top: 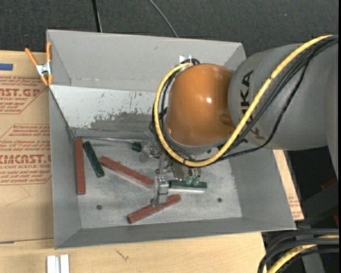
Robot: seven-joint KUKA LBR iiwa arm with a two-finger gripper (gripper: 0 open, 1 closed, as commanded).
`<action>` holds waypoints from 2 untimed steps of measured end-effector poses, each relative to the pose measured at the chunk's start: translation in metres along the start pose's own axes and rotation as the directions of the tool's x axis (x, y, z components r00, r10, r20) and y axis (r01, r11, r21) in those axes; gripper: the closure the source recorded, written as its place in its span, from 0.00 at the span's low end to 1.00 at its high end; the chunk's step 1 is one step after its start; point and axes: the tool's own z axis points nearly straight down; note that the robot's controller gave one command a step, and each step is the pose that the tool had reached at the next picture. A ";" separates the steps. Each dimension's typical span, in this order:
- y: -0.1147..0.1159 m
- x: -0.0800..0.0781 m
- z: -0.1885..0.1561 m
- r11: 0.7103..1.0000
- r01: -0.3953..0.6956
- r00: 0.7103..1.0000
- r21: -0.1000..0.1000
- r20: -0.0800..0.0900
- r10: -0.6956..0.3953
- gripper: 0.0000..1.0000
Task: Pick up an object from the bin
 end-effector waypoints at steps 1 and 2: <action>-0.013 0.001 0.022 0.990 0.142 0.990 0.001 0.017 -0.142 0.00; -0.018 -0.013 0.074 0.995 -0.103 0.995 -0.002 0.006 0.103 0.00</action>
Offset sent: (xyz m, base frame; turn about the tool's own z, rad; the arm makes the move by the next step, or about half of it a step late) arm 0.0355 -0.0189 -0.1127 0.2968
